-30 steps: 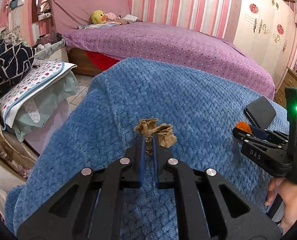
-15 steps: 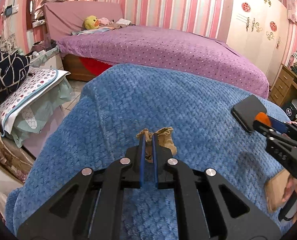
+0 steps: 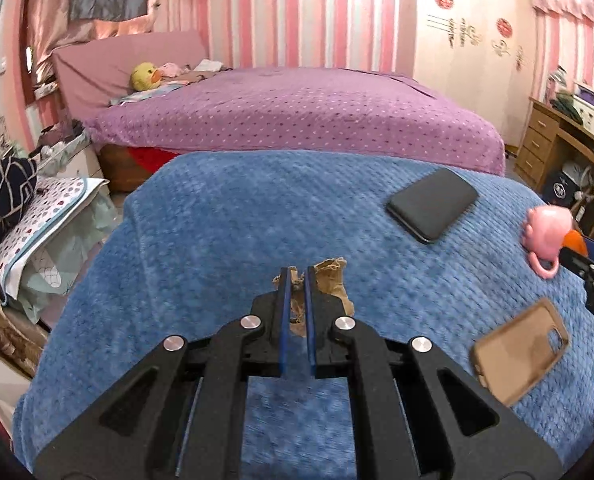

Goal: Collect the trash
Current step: 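Carry the paper and bottle cap in both grippers over the blue basket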

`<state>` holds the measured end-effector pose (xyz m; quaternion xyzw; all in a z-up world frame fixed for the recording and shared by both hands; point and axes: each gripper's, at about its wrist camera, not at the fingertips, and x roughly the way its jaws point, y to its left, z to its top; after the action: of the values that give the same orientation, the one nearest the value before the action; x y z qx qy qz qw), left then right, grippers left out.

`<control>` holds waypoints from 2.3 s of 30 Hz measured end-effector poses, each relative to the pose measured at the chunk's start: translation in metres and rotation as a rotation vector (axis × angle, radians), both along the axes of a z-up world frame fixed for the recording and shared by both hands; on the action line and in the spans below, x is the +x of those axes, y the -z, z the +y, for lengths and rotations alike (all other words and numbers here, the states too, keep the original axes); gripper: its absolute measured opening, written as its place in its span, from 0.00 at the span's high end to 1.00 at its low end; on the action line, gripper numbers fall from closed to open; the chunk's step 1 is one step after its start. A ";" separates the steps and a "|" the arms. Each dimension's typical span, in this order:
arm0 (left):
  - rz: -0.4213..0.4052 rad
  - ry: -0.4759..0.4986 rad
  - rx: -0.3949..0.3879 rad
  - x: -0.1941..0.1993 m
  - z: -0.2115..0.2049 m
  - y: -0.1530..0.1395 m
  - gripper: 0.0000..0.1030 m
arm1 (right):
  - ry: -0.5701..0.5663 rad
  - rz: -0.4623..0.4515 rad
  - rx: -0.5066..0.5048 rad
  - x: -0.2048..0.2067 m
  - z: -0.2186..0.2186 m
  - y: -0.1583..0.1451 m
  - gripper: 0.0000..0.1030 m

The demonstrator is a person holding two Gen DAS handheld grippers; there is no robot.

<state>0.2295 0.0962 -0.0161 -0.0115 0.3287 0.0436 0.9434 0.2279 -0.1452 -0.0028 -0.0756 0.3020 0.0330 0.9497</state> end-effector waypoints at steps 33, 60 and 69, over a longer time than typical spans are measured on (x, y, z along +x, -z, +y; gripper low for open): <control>0.008 0.177 0.020 -0.045 -0.168 0.015 0.95 | 0.195 -0.013 0.066 -0.096 -0.155 0.025 0.61; -0.053 0.356 0.041 -0.078 -0.267 0.011 0.95 | 0.427 -0.022 0.123 -0.135 -0.303 0.032 0.61; -0.075 0.439 -0.010 -0.093 -0.331 -0.003 0.95 | 0.469 -0.023 0.126 -0.149 -0.331 0.039 0.61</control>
<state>0.1366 -0.2348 -0.0133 0.0540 0.2884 -0.1648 0.9417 0.0790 -0.4757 -0.0418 0.0555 0.2979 -0.1703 0.9377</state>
